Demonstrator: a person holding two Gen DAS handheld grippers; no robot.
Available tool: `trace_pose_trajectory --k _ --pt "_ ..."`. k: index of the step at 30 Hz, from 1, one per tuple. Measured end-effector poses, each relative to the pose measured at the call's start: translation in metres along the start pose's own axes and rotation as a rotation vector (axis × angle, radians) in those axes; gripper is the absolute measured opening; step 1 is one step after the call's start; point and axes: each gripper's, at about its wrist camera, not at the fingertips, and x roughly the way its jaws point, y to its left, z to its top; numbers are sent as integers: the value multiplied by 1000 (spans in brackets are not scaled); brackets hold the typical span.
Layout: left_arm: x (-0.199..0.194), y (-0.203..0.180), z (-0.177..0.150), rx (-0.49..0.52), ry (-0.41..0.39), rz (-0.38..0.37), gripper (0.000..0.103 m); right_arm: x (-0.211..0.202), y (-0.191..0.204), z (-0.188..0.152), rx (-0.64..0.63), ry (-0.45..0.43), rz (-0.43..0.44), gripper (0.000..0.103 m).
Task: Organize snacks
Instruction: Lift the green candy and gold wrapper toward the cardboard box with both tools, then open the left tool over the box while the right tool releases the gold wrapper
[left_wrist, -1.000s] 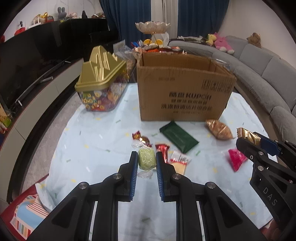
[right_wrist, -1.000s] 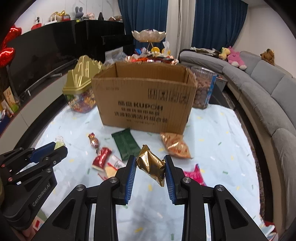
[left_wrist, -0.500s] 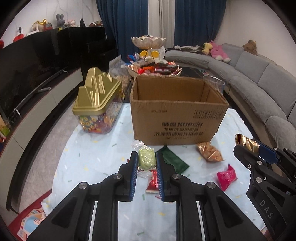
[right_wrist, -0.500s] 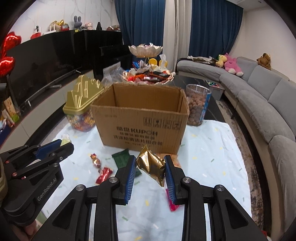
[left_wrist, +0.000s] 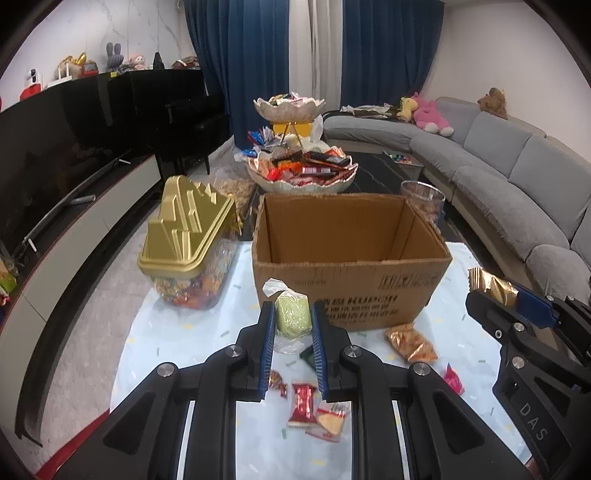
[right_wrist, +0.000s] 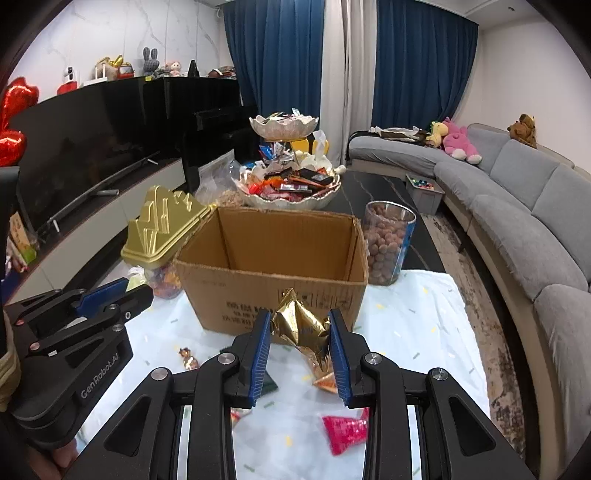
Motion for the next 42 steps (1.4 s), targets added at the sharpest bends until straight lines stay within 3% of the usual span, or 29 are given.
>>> trace_pose_trajectory --k 24,42 --pt "34 6 73 25 -47 -1 20 40 -16 72 12 -54 -14 32" --pt "84 9 107 44 -4 -8 20 91 -17 106 -2 -3 -11 32"
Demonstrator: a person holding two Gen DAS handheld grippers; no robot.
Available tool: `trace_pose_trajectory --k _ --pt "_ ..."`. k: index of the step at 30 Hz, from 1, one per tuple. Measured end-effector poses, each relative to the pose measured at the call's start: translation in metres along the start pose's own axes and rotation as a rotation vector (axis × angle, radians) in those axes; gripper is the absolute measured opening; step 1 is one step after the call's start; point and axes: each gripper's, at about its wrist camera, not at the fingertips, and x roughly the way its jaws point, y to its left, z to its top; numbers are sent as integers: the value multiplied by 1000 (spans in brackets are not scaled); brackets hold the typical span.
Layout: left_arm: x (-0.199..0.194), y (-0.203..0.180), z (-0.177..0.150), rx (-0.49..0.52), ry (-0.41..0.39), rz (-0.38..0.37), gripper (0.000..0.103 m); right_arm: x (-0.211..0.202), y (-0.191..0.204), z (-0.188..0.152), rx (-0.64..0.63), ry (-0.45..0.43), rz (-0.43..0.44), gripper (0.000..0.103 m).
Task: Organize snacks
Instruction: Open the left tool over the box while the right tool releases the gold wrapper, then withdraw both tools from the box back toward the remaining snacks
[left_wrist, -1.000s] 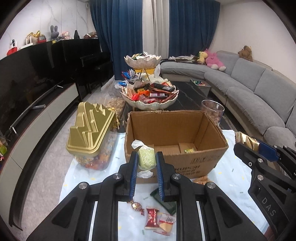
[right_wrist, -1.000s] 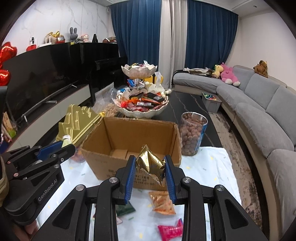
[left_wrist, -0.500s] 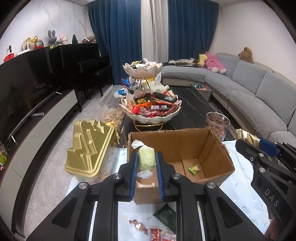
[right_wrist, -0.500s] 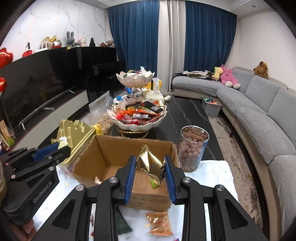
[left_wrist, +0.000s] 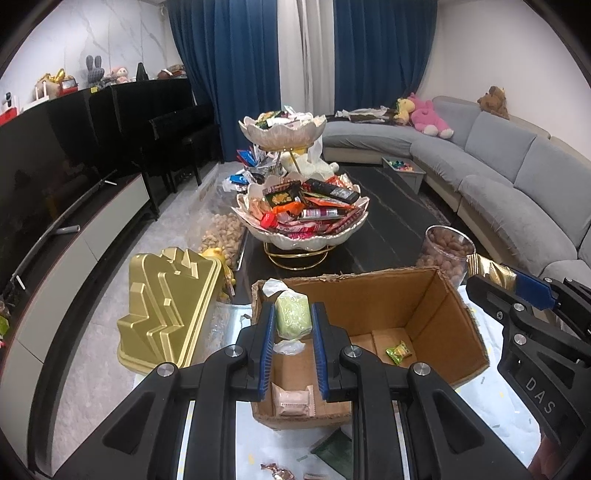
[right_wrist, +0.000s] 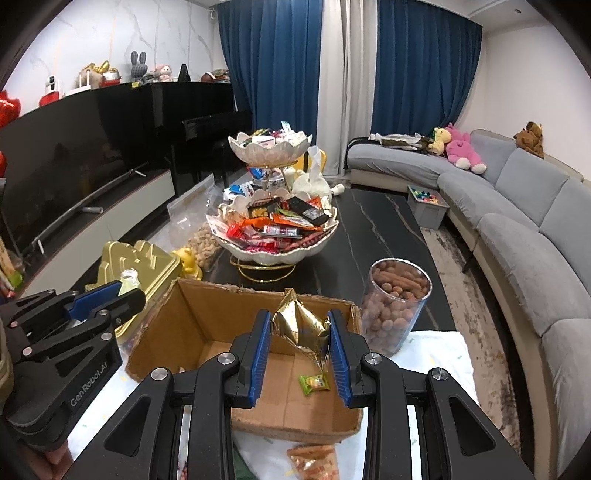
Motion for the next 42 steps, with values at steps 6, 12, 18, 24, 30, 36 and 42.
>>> trace_pose_trajectory --k 6,12,18,24,30,36,42 --pt "20 3 -3 -7 34 1 20 21 3 2 -24 36 2 32" --pt "33 1 -4 -6 58 -4 20 33 2 -1 -19 62 8 33" --pt "37 1 -6 -3 74 -2 21 34 2 -1 -36 68 12 37" --pt "32 3 -6 -9 69 16 51 30 0 -1 -44 54 8 63" --pt "20 3 -4 0 46 15 69 19 -5 0 -21 26 2 82" --pt "7 6 -6 -21 23 31 84 7 -6 4 -2 9 0 82" --pt "-6 9 -7 -43 8 28 86 -8 -6 3 12 -2 8 82"
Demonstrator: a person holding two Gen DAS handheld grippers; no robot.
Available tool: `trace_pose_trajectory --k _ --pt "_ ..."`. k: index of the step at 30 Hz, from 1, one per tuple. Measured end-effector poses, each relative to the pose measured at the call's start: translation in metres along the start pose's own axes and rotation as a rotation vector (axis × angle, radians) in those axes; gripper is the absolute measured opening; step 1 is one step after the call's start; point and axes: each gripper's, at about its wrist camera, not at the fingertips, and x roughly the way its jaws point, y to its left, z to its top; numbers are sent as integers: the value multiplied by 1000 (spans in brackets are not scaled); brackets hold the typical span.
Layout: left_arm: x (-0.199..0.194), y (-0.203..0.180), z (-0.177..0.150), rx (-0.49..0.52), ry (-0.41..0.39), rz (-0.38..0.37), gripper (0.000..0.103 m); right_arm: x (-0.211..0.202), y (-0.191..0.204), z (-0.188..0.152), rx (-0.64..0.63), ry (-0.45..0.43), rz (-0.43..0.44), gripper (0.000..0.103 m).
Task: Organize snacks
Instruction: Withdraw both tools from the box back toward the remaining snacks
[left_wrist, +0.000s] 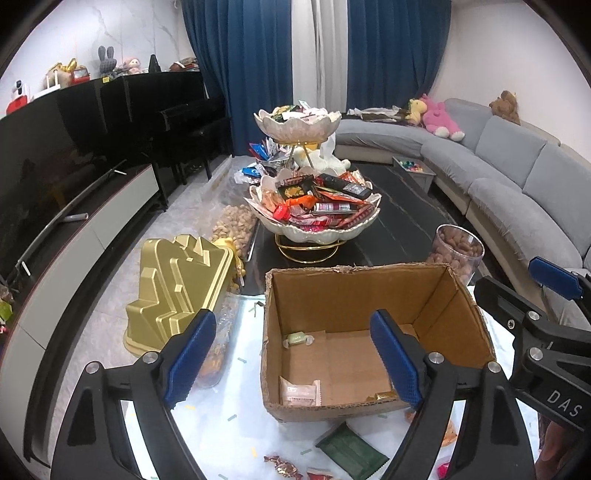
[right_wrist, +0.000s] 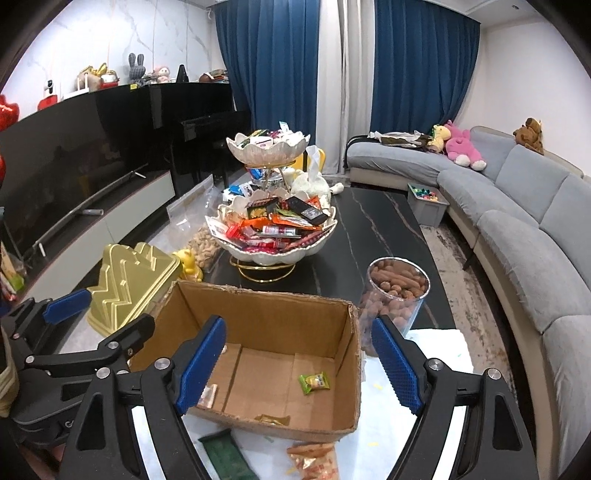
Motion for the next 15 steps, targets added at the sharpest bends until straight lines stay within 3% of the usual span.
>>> trace_pose_trajectory --k 15 --pt "-26 -7 -11 49 -39 12 87 -25 -9 -19 25 -18 -32 82"
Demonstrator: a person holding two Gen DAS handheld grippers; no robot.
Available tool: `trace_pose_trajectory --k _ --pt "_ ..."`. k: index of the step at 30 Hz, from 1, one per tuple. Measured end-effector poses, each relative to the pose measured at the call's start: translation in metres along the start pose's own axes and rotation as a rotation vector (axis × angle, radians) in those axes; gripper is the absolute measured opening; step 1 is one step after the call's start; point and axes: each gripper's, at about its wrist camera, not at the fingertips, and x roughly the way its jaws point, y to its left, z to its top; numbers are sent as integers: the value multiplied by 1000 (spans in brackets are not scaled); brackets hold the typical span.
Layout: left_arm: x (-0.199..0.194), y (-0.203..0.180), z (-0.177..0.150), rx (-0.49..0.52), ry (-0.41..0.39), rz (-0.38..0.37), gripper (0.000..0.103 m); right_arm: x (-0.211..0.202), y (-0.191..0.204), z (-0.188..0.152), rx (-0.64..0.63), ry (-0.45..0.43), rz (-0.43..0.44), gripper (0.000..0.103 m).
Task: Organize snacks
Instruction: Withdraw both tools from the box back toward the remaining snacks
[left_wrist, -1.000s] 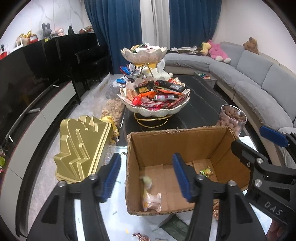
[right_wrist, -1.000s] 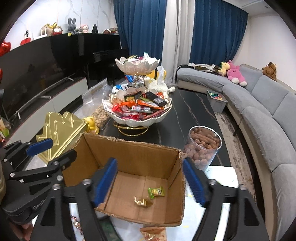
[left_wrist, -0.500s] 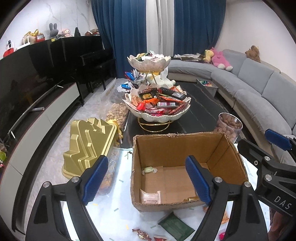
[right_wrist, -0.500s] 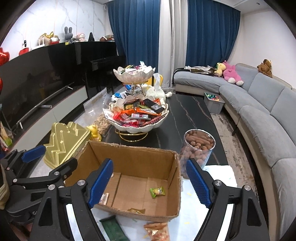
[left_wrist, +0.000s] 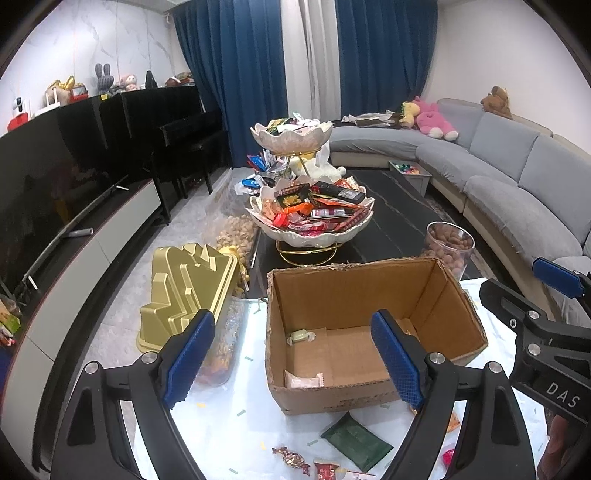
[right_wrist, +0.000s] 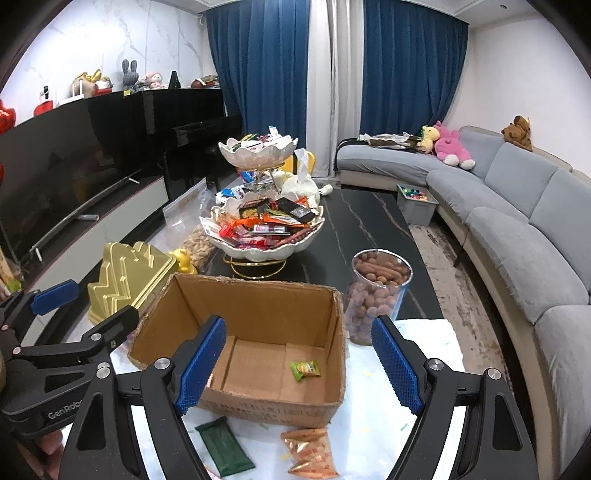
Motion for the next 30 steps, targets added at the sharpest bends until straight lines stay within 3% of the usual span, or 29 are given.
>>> trace_pose_trajectory --k 30 --pt "-28 -26 -73 32 44 -32 87 -39 -23 -70 36 28 -85 82"
